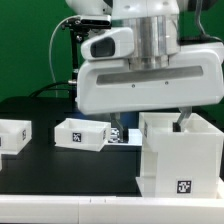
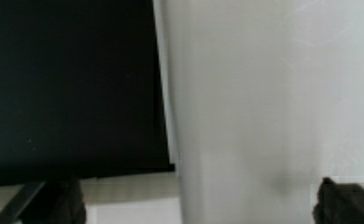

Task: Assemble drawer

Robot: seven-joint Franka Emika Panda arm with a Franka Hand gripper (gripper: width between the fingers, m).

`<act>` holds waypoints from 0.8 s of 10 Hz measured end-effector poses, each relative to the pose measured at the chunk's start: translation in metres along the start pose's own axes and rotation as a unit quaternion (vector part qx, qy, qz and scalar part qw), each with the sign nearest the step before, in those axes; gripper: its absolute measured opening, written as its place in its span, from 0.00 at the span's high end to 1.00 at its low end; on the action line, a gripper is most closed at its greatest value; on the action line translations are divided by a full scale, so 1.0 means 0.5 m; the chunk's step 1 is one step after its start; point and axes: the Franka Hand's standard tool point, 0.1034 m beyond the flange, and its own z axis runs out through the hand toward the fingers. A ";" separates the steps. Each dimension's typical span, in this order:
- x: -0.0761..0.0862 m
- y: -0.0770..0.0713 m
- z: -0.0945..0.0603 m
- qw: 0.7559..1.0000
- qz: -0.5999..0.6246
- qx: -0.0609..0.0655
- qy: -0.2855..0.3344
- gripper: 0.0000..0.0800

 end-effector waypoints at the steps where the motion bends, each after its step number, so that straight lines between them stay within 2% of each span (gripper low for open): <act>1: 0.002 0.001 -0.004 1.000 0.000 0.000 0.002 0.19; 2: 0.001 0.001 -0.003 1.000 0.000 0.000 0.001 0.31; 3: 0.001 0.001 -0.002 1.000 0.000 0.000 0.001 0.31; 4: 0.001 0.001 -0.002 1.000 0.000 0.000 0.001 0.58; 5: 0.001 0.001 -0.001 1.000 0.000 0.000 0.001 0.77; 6: 0.001 0.001 -0.001 1.000 0.000 0.000 0.001 0.77; 7: 0.000 0.000 -0.001 1.000 0.012 0.000 -0.002 0.93; 8: 0.002 0.003 -0.002 0.999 0.033 -0.001 -0.004 0.96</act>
Offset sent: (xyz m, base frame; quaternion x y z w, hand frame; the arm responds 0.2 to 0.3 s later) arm 0.0000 0.0000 0.0000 0.0000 0.0000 0.0000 1.0000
